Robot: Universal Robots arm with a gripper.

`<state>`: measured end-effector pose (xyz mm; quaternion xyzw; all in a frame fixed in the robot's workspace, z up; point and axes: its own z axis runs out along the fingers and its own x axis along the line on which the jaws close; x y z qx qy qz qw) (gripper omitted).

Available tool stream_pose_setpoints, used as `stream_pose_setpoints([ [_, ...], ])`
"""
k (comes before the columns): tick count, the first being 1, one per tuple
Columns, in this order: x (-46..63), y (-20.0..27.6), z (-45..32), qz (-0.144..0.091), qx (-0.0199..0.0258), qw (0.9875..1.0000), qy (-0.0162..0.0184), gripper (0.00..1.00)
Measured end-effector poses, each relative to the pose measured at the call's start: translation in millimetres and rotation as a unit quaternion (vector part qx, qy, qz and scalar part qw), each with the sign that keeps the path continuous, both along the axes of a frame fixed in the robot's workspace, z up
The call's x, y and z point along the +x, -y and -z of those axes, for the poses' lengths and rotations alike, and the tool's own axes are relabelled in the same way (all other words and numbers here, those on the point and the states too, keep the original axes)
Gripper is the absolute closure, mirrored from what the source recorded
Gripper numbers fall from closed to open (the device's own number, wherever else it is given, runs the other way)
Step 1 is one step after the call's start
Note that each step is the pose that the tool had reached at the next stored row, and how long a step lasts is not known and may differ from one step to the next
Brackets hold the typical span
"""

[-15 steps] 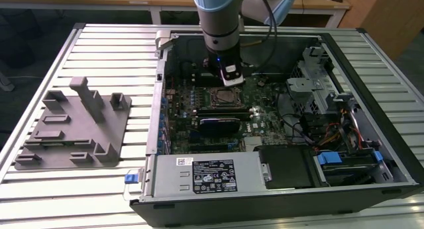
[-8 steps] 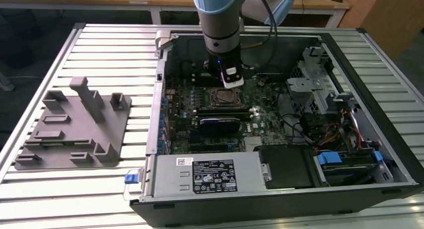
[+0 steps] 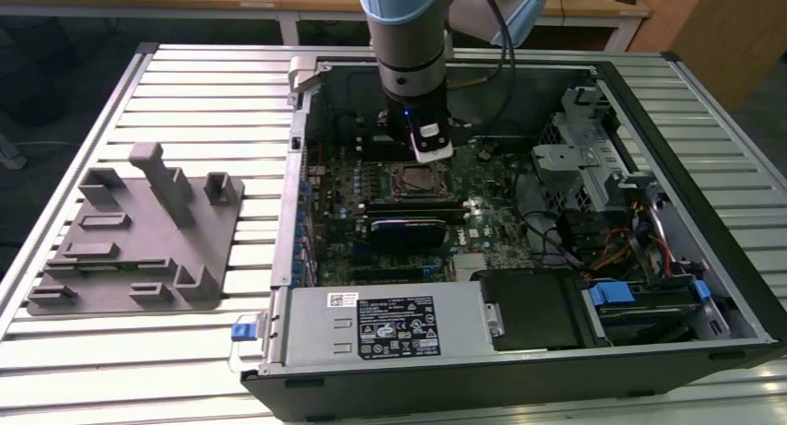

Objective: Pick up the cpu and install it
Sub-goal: 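Install the first cpu locking lever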

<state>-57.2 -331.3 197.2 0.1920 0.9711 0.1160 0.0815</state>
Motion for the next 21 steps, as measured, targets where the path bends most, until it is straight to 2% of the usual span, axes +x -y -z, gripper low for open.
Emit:
stream_pose_setpoints([
  [4, 0.0, 0.0, -5.2, 0.0, 0.0, 1.0, 0.0, 0.89],
  [21, -4.1, -5.9, -4.1, 0.0, 0.0002, 1.0, -0.0001, 0.89],
])
